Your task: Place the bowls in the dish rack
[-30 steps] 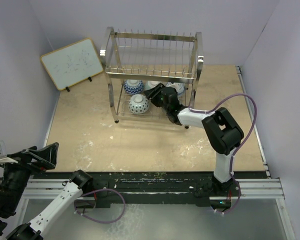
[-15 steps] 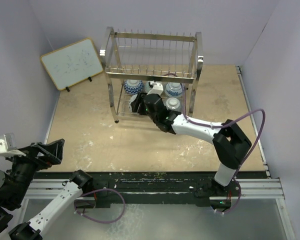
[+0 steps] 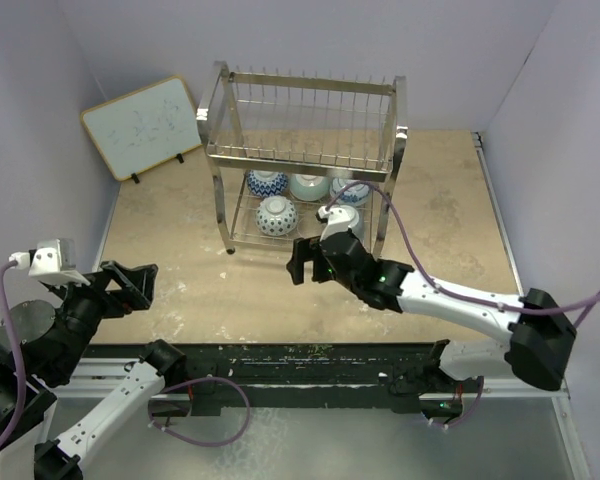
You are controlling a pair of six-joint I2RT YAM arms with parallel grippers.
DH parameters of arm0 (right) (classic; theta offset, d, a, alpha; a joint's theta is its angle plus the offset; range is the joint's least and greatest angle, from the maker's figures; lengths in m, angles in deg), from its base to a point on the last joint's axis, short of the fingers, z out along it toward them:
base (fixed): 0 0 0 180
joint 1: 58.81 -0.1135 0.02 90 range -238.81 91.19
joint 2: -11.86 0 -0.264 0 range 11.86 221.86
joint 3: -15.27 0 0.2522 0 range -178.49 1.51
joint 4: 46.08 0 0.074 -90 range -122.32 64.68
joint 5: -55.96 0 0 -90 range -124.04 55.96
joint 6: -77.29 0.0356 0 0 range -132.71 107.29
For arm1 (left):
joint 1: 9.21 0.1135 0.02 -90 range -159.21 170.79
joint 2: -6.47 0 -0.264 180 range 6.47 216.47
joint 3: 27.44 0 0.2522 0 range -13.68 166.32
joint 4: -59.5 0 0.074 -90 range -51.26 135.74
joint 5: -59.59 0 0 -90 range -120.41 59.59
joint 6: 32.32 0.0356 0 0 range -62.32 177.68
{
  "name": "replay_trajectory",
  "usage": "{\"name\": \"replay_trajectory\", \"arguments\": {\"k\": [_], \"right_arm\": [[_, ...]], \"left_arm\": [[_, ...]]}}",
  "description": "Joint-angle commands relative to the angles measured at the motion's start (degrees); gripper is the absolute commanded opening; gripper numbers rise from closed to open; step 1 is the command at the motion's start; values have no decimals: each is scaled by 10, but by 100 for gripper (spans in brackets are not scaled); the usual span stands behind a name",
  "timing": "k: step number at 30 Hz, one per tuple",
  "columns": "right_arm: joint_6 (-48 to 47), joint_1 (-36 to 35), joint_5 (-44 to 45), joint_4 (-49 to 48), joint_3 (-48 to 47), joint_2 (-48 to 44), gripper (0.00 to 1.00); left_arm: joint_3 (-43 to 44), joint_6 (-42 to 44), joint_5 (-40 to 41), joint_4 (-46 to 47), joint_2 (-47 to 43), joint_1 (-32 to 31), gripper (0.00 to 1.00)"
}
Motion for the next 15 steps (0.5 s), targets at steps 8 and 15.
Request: {"name": "replay_trajectory", "arguments": {"k": [8,15], "right_arm": [[-18,-3,-55,-9,60,-89,99],[-9,-3,-21,49,83,-148,99]], "left_arm": [[-43,-11,-18,64,14,-5,99],[-65,-14,-26,82,13,-4,99]]}}
